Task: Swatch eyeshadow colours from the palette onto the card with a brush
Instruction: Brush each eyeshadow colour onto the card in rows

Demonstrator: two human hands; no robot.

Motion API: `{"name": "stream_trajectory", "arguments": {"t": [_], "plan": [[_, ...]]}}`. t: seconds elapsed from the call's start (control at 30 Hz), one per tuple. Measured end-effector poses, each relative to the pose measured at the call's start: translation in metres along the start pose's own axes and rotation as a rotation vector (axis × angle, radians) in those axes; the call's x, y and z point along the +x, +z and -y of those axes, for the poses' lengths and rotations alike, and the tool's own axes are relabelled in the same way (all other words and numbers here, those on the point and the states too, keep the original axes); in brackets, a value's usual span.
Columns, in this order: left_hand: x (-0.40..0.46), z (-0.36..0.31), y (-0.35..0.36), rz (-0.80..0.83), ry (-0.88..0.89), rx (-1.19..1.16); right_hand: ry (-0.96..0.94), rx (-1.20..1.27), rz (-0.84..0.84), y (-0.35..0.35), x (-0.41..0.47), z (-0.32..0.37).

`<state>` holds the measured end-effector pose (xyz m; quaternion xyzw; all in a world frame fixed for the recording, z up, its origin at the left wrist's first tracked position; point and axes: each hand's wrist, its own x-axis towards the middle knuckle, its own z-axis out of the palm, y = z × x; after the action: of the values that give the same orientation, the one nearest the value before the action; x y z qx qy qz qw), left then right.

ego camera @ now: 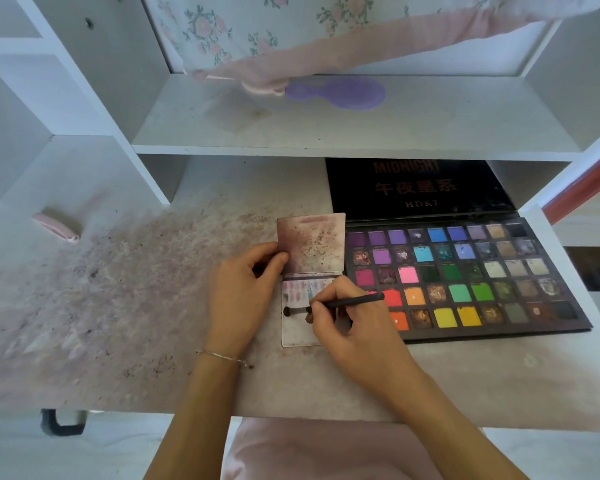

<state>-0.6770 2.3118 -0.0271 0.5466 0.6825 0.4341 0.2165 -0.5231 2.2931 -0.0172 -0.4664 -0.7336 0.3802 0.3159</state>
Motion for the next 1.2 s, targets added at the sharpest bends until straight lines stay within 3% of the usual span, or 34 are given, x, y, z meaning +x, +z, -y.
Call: {"name": "stream_trajectory", "arguments": {"t": [0.93, 1.1, 1.2], "plan": [[-0.0004, 0.0008, 0.001, -0.006, -0.002, -0.008, -0.056, 0.007, -0.001, 0.0003, -0.0018, -0.0025], [-0.0005, -0.0011, 0.0003, -0.01, 0.006, 0.005, -0.154, 0.233, -0.182, -0.004, -0.0025, 0.0001], [-0.0002, -0.0024, 0.0001, -0.015, 0.001, -0.002, -0.212, 0.213, -0.252, -0.0088, -0.0017, -0.0009]]}}
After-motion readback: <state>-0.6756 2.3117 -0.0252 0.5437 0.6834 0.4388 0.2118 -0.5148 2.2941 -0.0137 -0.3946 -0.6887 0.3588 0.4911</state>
